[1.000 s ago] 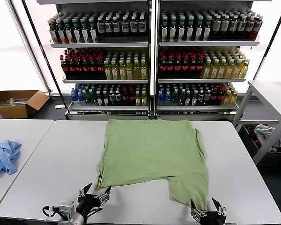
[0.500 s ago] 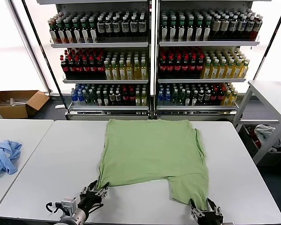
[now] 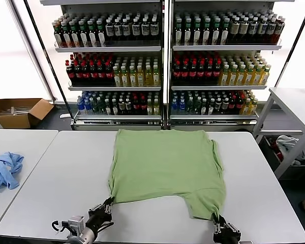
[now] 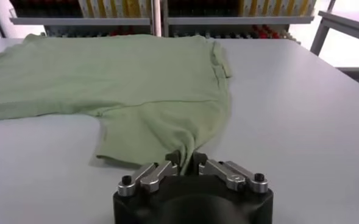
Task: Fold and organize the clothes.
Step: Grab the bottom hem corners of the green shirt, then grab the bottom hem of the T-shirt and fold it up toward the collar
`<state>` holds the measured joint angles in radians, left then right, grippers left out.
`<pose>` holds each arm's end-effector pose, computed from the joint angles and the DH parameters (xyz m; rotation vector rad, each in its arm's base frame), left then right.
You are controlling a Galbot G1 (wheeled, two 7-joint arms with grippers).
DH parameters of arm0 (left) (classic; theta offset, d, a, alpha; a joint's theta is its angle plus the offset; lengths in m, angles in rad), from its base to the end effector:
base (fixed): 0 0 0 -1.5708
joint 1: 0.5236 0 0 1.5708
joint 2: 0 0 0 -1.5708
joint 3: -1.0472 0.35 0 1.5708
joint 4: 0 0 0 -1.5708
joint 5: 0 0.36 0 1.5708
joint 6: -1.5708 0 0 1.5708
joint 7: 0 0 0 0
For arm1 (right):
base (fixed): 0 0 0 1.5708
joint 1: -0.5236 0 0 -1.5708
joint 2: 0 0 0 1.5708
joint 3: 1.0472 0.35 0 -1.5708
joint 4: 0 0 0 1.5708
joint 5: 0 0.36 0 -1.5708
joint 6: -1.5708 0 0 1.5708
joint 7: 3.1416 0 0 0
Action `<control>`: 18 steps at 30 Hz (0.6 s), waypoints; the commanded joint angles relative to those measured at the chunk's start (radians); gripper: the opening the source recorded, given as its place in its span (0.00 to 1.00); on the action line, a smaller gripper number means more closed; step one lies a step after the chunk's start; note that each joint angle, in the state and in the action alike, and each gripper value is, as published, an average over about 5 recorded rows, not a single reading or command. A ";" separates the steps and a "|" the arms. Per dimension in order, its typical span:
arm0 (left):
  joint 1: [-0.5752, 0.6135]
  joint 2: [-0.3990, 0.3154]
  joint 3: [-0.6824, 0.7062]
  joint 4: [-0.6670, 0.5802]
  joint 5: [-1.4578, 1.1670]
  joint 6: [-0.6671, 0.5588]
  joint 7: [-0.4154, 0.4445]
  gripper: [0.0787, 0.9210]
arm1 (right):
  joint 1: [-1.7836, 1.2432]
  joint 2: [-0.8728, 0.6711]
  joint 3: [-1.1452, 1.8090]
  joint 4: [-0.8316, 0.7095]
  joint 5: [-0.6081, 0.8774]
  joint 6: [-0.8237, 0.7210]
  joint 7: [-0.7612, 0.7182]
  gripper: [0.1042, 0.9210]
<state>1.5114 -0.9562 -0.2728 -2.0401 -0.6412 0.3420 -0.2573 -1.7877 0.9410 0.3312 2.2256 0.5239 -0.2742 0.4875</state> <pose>0.1891 0.0428 -0.3171 -0.2938 -2.5622 0.0556 0.1139 -0.0329 -0.2908 0.0446 -2.5965 0.0706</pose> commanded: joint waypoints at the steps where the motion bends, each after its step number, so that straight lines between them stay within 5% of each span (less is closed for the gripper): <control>1: 0.030 0.015 -0.026 -0.068 0.026 -0.026 0.005 0.00 | -0.025 0.000 0.019 0.048 -0.034 0.014 -0.002 0.00; 10: 0.045 0.034 -0.104 -0.149 -0.015 -0.027 -0.046 0.00 | -0.037 -0.015 0.152 0.152 -0.060 0.008 -0.017 0.00; 18: -0.061 0.023 -0.087 -0.153 -0.044 -0.017 -0.089 0.00 | 0.130 -0.022 0.211 0.130 -0.039 -0.045 -0.008 0.00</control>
<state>1.5348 -0.9347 -0.3470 -2.1576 -0.6642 0.3233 -0.3047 -1.7520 0.9186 0.4755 2.3341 0.4880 -0.2965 0.4760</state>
